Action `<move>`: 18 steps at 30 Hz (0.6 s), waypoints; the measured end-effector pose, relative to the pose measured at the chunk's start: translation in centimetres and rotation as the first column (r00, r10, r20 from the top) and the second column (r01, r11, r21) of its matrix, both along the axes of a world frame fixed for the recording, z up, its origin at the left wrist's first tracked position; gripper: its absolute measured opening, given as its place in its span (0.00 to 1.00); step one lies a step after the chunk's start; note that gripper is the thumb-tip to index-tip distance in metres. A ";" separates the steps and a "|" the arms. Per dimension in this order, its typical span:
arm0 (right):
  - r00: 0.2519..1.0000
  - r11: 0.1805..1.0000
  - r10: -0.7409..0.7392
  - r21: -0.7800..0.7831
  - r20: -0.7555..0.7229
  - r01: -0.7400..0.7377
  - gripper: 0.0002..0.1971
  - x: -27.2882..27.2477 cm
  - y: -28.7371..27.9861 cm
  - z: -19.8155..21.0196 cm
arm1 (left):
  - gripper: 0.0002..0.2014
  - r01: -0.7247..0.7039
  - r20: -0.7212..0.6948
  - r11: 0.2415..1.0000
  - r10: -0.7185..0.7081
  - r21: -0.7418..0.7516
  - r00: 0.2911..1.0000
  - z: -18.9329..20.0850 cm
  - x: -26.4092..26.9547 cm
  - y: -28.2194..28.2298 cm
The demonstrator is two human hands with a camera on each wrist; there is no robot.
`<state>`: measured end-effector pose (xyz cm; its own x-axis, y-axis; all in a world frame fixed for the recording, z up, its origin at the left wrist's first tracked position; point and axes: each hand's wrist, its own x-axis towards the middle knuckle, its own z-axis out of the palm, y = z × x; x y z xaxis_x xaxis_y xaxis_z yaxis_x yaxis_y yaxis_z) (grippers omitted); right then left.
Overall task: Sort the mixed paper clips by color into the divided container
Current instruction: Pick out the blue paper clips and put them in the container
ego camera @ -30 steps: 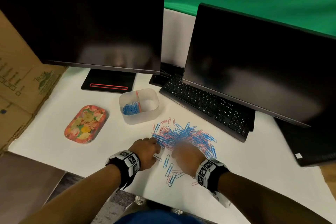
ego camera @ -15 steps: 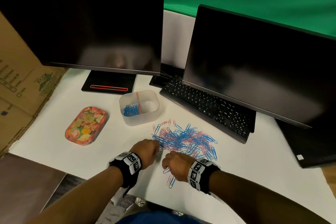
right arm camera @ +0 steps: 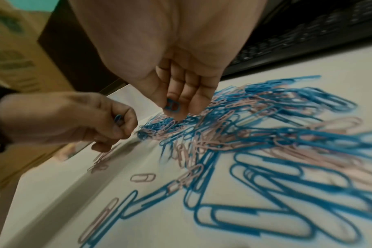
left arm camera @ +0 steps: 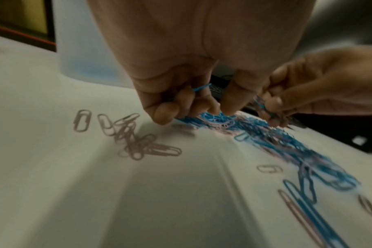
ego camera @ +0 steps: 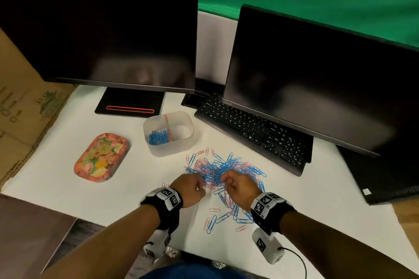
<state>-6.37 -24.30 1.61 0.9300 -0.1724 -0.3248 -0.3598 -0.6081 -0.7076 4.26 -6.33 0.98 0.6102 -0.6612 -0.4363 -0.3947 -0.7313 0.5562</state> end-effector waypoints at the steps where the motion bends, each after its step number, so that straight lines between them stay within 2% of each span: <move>1: 1.000 1.000 -0.021 0.014 -0.003 0.021 0.16 -0.3 -0.3 -0.3 | 0.05 0.046 0.020 0.999 -0.047 0.023 0.999 -0.2 -0.2 -0.2; 4: 0.998 0.995 -0.055 0.080 -0.024 0.057 0.16 -1.3 -0.5 0.0 | 0.11 0.157 0.084 0.985 -0.163 0.072 0.983 -0.8 -0.8 -0.7; 12: 0.970 0.953 -0.210 0.196 -0.119 0.230 0.18 -2.3 -0.6 -0.3 | 0.08 0.288 0.164 0.958 -0.285 0.011 0.944 0.3 -2.2 -2.2; 14: 0.965 0.945 -0.218 0.215 -0.146 0.246 0.18 -2.4 -0.5 -0.6 | 0.11 0.325 0.149 0.945 -0.328 0.045 0.933 0.5 -2.9 -2.9; 18: 0.971 0.957 -0.186 0.198 -0.149 0.213 0.18 -2.7 -0.1 0.6 | 0.07 0.378 0.154 0.910 -0.404 0.171 0.902 0.3 -4.3 -4.4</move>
<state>-9.06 -24.44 2.19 0.8322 -0.2647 -0.4872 -0.5539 -0.3564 -0.7525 -0.04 -10.68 1.25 0.3912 -0.8064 -0.4434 -0.7490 -0.5590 0.3557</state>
